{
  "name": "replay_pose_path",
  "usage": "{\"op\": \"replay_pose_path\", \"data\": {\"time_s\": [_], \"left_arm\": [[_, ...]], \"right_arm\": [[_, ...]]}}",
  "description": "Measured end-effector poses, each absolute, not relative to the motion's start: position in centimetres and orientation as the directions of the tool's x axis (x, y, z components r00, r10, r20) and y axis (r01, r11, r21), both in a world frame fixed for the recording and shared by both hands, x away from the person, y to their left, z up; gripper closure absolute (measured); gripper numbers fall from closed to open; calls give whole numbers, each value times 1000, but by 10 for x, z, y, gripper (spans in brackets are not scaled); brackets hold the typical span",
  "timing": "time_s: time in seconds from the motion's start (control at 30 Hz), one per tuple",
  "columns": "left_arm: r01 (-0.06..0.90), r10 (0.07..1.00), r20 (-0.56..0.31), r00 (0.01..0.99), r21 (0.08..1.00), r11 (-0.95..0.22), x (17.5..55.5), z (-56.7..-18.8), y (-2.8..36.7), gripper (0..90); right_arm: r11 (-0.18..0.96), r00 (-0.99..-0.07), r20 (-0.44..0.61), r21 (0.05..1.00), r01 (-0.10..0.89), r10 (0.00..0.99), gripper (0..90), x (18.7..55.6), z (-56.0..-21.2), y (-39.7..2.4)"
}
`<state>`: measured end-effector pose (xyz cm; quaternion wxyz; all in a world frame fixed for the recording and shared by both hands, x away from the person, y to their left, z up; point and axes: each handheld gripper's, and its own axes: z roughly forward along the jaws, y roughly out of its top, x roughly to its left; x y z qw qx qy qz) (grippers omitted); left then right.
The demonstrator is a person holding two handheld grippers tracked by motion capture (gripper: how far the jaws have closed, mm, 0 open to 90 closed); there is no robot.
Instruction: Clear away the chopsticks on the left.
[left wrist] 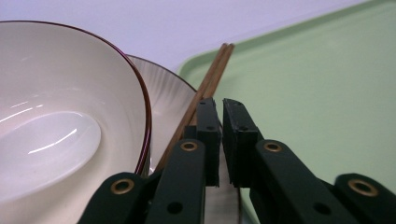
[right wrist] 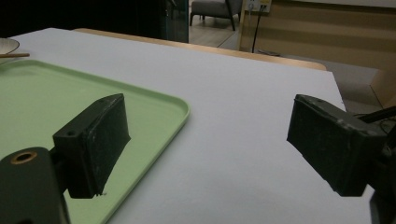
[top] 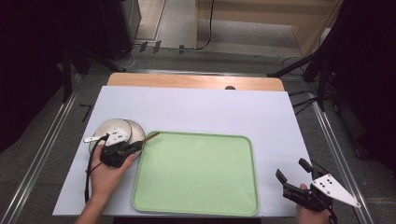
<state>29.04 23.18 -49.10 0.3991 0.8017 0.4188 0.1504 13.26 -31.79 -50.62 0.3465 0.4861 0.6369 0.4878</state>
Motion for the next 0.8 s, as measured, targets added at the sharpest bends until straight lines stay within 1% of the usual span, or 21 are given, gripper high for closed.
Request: {"op": "replay_pose_path", "data": {"time_s": [0.03,0.07,0.17,0.33,0.43,0.6,0.8], "left_arm": [[556,770,-125,626,763,-329,285,-486,243,833],[556,770,-125,626,763,-329,285,-486,243,831],[566,750,-149,644,753,-336,276,-480,262,826],[564,741,-143,656,745,-355,267,-474,289,837],[575,739,-146,658,731,-368,265,-473,303,868],[584,744,-115,659,701,-409,264,-477,312,873],[578,760,-81,644,703,-415,265,-479,311,841]], "right_arm": [[56,-290,28,959,277,957,131,132,-506,-318],[56,-290,28,959,277,957,131,132,-506,-318],[57,-289,27,959,277,957,131,131,-506,-318],[53,-288,30,960,276,957,131,131,-506,-319],[49,-288,34,959,278,957,131,130,-505,-319],[53,-290,30,960,275,957,131,131,-505,-318],[53,-287,29,960,276,958,131,131,-506,-318]]}}
